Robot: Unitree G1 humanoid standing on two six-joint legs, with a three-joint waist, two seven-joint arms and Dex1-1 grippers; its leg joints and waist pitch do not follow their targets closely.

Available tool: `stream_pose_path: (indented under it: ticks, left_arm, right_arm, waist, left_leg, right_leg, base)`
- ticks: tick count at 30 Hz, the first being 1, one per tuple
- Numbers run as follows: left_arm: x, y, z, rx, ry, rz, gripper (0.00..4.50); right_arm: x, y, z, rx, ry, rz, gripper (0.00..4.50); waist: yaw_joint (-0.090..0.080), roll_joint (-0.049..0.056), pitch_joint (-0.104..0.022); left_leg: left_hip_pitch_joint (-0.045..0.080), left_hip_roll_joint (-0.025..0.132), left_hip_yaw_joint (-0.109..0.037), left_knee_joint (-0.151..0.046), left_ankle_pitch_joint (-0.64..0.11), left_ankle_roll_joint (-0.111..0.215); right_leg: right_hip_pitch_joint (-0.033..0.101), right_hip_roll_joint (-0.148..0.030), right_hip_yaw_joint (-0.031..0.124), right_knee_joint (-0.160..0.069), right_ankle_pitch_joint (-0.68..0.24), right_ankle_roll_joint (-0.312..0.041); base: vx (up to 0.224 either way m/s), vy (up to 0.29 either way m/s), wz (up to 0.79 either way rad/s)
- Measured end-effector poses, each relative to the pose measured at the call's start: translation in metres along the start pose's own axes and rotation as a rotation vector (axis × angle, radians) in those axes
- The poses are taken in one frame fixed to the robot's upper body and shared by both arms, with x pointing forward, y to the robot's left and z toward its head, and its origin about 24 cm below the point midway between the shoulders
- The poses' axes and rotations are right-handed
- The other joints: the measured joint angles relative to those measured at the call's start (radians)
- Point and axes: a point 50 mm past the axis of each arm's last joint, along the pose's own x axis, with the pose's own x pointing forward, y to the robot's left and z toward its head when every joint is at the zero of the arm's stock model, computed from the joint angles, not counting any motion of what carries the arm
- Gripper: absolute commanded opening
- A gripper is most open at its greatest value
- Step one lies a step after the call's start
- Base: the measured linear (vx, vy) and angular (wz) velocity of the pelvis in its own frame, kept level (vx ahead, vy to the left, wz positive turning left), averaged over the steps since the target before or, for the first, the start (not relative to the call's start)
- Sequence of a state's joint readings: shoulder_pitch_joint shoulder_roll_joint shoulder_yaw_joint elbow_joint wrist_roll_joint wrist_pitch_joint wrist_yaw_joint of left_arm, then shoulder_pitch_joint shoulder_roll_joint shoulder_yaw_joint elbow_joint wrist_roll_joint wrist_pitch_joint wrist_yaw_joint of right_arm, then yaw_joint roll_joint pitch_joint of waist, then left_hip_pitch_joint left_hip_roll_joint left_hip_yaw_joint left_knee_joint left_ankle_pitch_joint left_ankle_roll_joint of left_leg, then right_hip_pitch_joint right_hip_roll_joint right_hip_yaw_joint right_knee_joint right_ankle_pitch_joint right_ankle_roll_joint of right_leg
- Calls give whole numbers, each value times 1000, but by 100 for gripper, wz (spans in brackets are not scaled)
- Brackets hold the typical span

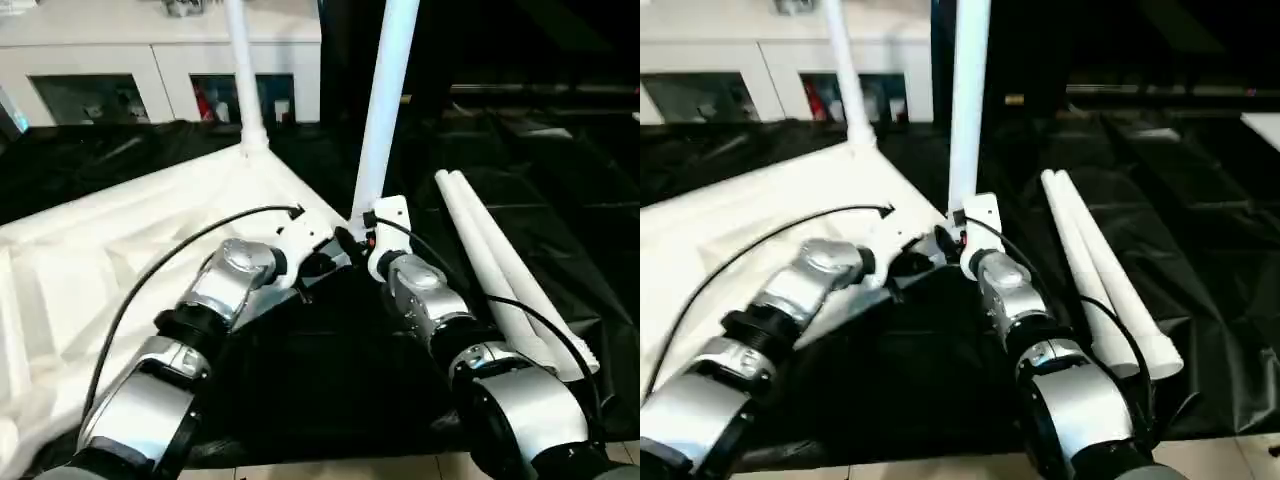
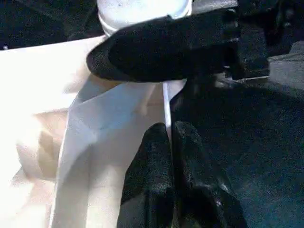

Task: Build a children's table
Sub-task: Insert table leg to table base

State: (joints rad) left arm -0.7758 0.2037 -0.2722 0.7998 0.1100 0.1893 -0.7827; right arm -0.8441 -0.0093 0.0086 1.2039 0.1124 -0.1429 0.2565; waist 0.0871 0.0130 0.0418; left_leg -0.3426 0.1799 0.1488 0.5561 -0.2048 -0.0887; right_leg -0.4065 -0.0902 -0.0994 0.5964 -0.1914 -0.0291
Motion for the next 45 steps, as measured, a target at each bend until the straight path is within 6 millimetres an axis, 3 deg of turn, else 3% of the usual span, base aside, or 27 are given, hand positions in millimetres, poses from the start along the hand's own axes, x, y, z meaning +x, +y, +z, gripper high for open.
stream_pose_path:
  ticks: [8,13,19,29,45]
  left_arm:
    - [-21,-3,-13,88,-52,-138,0]
    - [-32,-9,-18,139,-70,-242,0]
    - [-39,-23,-25,175,-93,-375,0]
    - [-44,-30,-28,179,-97,-439,0]
    - [-46,-31,-30,176,-91,-448,0]
  right_arm:
    - [-24,-9,-2,-139,-28,328,447]
    - [-43,-18,-5,-226,-2,440,447]
    - [-78,-28,-12,-309,63,611,447]
    - [-93,-27,-14,-292,99,685,447]
    - [-98,-20,-18,-244,105,719,315]
  waist:
    - [3,-1,1]
    - [8,-6,4]
    - [17,-11,8]
    - [17,-11,8]
    - [18,-11,8]
  left_leg:
    - [-10,4,4,12,-7,12]
    - [-14,9,10,24,-8,13]
    - [-11,15,21,29,-8,12]
    - [-10,15,22,29,-7,11]
    - [-10,15,21,32,-7,11]
  right_leg:
    - [-5,1,-1,0,0,-1]
    - [-12,0,0,9,-1,-1]
    - [-9,-1,3,14,-1,-1]
    - [-8,-1,4,15,0,0]
    - [-8,-1,4,18,0,0]
  base:
    - [0,0,0]
    - [0,0,0]
    - [0,0,0]
    - [0,0,0]
    - [0,0,0]
